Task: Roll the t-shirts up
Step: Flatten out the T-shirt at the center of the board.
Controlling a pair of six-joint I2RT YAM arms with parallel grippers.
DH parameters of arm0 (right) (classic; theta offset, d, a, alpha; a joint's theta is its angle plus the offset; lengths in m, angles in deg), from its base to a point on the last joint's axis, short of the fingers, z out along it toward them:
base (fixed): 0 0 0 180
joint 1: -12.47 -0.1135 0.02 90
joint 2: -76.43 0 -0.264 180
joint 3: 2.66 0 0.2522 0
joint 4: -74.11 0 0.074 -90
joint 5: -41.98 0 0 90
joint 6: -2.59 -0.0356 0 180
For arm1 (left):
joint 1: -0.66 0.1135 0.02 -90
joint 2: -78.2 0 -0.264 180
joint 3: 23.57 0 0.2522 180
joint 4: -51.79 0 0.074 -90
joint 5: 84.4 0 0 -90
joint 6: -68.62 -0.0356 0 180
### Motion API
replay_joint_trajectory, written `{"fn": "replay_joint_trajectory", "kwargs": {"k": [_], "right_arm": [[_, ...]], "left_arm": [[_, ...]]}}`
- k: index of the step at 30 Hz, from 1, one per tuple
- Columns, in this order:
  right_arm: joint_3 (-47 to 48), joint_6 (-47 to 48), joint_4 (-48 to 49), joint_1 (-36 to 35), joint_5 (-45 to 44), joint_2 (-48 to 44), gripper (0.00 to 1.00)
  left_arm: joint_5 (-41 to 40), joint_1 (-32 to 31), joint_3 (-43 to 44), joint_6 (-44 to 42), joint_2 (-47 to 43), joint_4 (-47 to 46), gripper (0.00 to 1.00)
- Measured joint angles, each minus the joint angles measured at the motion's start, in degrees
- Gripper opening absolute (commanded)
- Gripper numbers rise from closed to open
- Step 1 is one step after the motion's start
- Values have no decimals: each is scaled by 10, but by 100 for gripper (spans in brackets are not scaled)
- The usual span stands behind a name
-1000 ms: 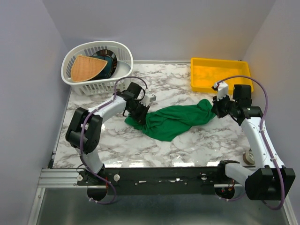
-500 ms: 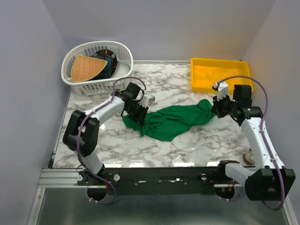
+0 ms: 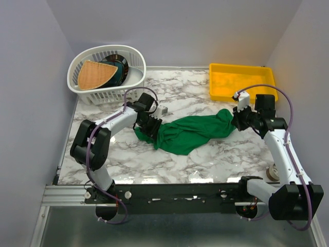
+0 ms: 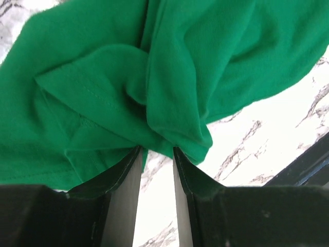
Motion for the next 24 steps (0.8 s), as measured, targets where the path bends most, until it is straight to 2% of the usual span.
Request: {"fn": "replay_joint_trajectory", "kwargs": {"k": [5,17,24], "right_arm": [[0,0,0,0,0,-1,0],[0,0,0,0,0,-1,1],[0,0,3,0,0,4,0]], "left_arm": [[0,0,11,4,29,-2,29],[4,0,-10,7,24,2,28],[16,0,-11,10,24,5,38]]}}
